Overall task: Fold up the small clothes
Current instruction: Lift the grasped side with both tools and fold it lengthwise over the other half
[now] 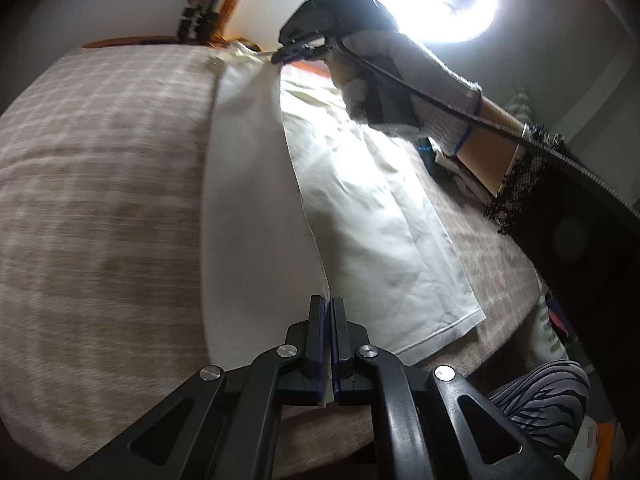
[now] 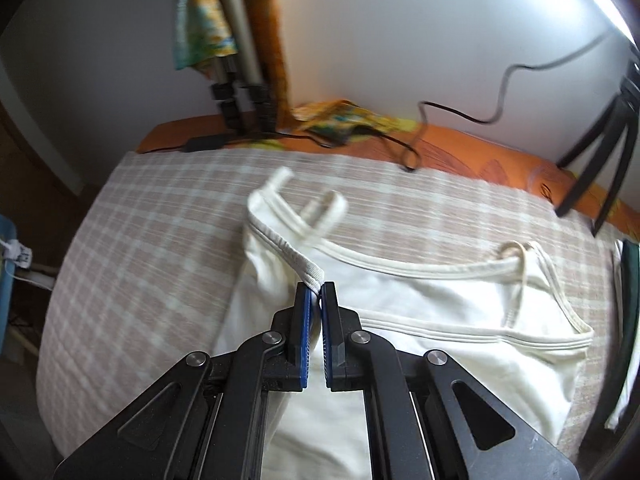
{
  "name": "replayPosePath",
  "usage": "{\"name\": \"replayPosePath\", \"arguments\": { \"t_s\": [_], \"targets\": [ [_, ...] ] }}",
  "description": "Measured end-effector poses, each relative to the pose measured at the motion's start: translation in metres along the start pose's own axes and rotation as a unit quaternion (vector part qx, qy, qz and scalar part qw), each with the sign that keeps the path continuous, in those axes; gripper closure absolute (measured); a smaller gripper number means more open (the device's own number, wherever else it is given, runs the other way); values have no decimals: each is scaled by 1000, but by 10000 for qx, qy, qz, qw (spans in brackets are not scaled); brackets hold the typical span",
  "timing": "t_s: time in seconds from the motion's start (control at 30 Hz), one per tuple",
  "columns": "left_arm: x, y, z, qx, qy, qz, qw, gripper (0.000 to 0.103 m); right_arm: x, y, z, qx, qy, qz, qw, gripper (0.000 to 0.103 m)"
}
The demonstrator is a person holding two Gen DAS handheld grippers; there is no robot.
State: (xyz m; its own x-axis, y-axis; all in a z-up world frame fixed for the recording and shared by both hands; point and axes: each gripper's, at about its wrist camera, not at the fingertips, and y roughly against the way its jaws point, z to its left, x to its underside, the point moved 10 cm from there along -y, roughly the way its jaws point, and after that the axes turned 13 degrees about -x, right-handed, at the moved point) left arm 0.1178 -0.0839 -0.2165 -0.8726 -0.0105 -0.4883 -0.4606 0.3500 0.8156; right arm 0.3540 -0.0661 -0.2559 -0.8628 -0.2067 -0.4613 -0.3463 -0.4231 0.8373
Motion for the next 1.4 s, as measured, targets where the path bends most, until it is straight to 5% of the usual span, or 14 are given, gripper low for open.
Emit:
{"name": "replayPosePath", "arguments": {
  "t_s": [0.23,0.37,0.43,0.57,0.83,1.17,1.27,1.4],
  "targets": [
    [9,-26,-9,64,18,344,9994,102,6,-20,-13,72,-3,129,9999,99],
    [6,-25,-18,293,-70,269,9992,76,7,-24,-18,-16,-56,129,9999,98],
    [6,-24,-23,286,-154,253,9992,69,12,-21,-20,-33,-124,481,9988,95],
    [7,-23,-24,173,-225,213,9994,69,5,4,-24,-96,-128,241,9996,78],
    [1,-12,-31,-154,-520,-137,9984,70,5,85,-58,-354,-421,-242,9982,76],
    [8,-20,-108,-11,-1332,-248,9908,71,44,169,-131,-100,-653,-426,9969,76],
    [18,-27,-137,105,-1617,-160,9867,65,55,179,-144,-59,-707,-426,9966,76],
    [30,-37,-169,239,-1896,-52,9816,62,63,186,-157,-55,-783,-402,9961,63]
  ]
}}
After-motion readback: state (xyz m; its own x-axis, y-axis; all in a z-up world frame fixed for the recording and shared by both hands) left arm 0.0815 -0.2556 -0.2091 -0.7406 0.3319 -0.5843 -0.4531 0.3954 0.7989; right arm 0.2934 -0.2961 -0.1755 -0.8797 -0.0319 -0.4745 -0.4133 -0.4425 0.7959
